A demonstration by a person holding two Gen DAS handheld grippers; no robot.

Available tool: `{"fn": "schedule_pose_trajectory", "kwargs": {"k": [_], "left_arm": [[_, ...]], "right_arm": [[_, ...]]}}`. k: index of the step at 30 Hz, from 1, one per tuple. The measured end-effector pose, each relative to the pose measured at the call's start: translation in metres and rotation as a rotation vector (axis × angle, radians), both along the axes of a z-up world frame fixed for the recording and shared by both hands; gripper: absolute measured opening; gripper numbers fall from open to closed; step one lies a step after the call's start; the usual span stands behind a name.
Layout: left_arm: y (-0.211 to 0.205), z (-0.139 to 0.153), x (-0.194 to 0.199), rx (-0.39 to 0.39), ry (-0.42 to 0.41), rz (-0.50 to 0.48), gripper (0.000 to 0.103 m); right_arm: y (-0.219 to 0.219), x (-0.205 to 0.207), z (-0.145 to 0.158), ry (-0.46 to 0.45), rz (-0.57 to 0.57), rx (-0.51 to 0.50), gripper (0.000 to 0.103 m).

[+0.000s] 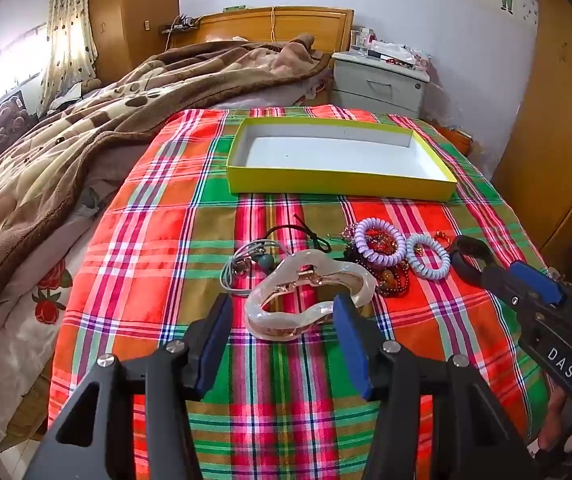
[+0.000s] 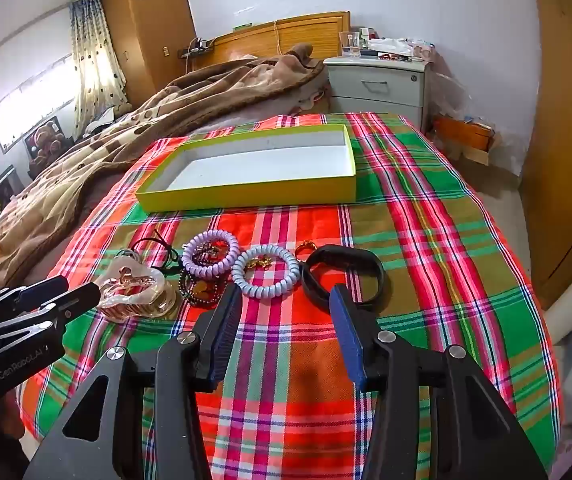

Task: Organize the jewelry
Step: 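Position left tool over clear hair claw clip while right tool nears black band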

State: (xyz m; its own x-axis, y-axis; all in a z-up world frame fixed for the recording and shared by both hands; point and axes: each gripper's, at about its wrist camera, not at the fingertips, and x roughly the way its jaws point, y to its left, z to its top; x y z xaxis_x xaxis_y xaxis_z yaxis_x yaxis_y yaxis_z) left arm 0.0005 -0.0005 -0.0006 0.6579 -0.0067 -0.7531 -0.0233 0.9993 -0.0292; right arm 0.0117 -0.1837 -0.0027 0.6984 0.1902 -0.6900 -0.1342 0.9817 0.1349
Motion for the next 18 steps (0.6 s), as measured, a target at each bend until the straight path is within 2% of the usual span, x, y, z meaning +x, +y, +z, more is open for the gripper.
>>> {"fn": "schedule_pose_trajectory", "kwargs": {"k": [11, 14, 18], "left_arm": [[-0.004, 0.0, -0.012, 0.029, -0.032, 0.016, 0.054], [0.0, 0.005, -0.006, 0.0, -0.029, 0.023, 0.054], [0.0, 0.006, -0.007, 0.009, -0.02, 0.022, 0.054]], "right_arm": [[0.005, -0.001, 0.005, -0.031, 0.016, -0.023, 0.047], [0.007, -0.008, 0.008, -0.043, 0.025, -0.041, 0.047], [0.007, -0.008, 0.008, -0.044, 0.022, -0.034, 0.047]]}}
